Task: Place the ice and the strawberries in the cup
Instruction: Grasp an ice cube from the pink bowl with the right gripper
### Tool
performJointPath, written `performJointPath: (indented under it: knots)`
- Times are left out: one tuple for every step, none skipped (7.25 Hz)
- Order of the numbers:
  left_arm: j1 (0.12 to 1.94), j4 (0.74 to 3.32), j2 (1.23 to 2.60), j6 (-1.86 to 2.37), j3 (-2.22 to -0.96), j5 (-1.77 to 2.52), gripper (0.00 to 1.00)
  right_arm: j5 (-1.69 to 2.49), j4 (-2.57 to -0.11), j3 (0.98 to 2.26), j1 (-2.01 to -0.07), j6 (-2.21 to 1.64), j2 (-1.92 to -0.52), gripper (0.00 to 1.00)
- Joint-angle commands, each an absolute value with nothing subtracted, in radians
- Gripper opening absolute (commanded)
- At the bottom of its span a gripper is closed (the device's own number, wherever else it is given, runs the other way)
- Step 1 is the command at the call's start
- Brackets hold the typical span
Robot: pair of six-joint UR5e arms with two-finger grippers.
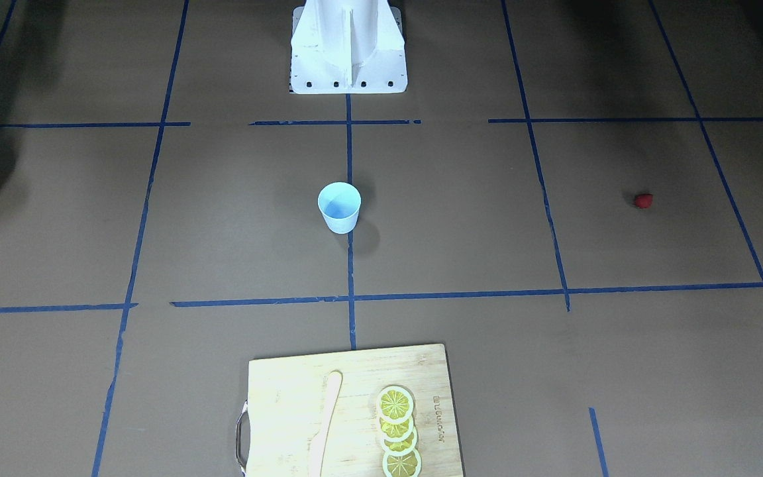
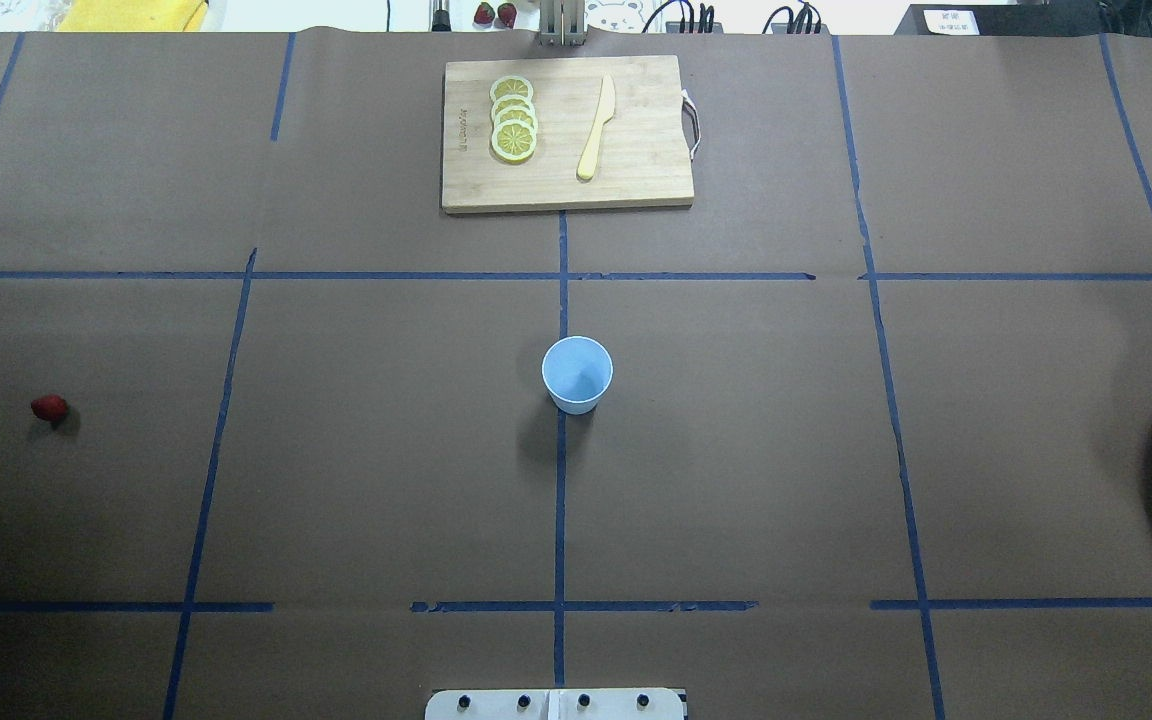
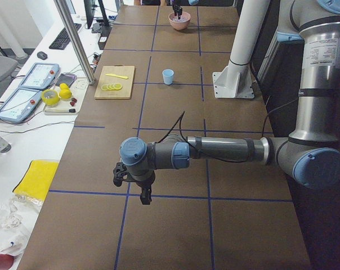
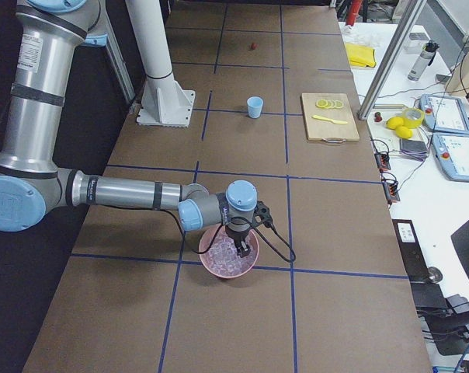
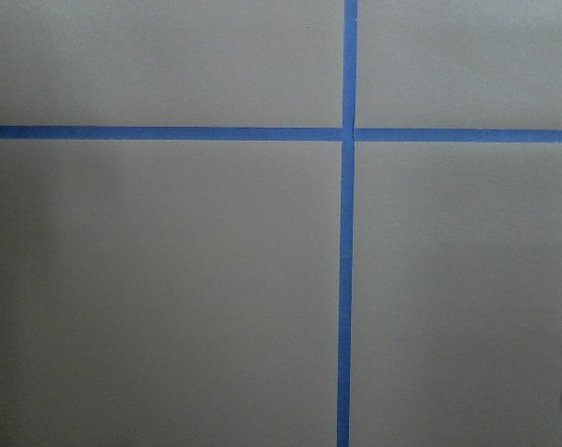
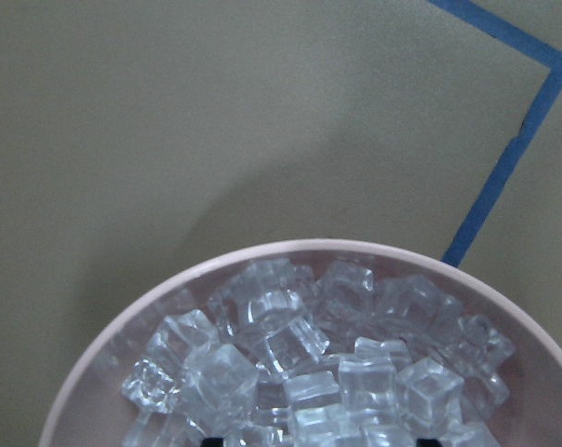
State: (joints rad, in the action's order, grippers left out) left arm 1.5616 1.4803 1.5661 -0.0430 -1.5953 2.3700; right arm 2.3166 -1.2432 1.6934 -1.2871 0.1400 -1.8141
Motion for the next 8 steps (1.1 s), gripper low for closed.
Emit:
performJointPath:
  knots:
    - [1.562,1.48,1.566,-0.043,-1.595,2.37,1.0,2.316,-1.246,1.687,-1.285,0.141,-1.813,0.72]
    - [1.562,1.48,1.566,-0.043,-1.595,2.37,1.0,2.316,-1.246,1.687,-1.285,0.141,-1.813,0.71]
    - [1.562,1.48,1.566,-0.043,-1.594,2.37,1.0,2.315,-1.246,1.686,-1.284,0.141,-1.813,0.71]
    - [1.562,1.48,1.566,-0.043,-1.594,2.37,1.0,2.315,-1.243,1.675,-1.282,0.143,-1.813,0.71]
    - [1.562,1.48,1.566,-0.043,-1.594,2.37,1.0,2.315,-1.241,1.668,-1.281,0.144,-1.81,0.71]
    - [1.562,1.48,1.566,-0.043,-1.595,2.37,1.0,2.315,-1.241,1.667,-1.279,0.143,-1.81,0.71]
    - [1.562,1.48,1.568,-0.043,-1.594,2.37,1.0,2.316,-1.241,1.667,-1.279,0.143,-1.812,0.71]
    - [1.562,1.48,1.568,-0.043,-1.594,2.37,1.0,2.318,-1.241,1.667,-1.279,0.143,-1.81,0.71]
